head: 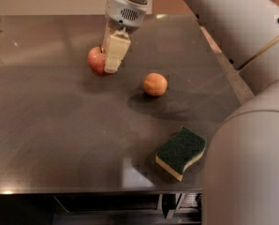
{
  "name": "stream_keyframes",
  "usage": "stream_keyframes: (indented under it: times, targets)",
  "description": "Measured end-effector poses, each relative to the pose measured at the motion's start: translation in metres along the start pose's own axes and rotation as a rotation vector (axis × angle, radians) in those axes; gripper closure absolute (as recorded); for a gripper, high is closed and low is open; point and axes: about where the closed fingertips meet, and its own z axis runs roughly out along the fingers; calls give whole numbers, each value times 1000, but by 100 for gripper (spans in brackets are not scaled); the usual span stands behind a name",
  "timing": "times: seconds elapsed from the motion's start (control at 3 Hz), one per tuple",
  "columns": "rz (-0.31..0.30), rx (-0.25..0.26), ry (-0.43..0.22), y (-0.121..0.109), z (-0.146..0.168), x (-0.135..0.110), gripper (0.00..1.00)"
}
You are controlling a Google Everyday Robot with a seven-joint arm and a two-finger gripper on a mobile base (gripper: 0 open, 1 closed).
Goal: Pick apple
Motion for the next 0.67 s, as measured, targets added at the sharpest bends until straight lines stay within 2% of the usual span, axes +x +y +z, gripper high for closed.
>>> stream_keyframes:
  times: [0.33, 0.67]
  targets:
    - [-52, 46, -86, -10, -20, -26, 100]
    - [-53, 67, -101, -16, -18, -31, 100]
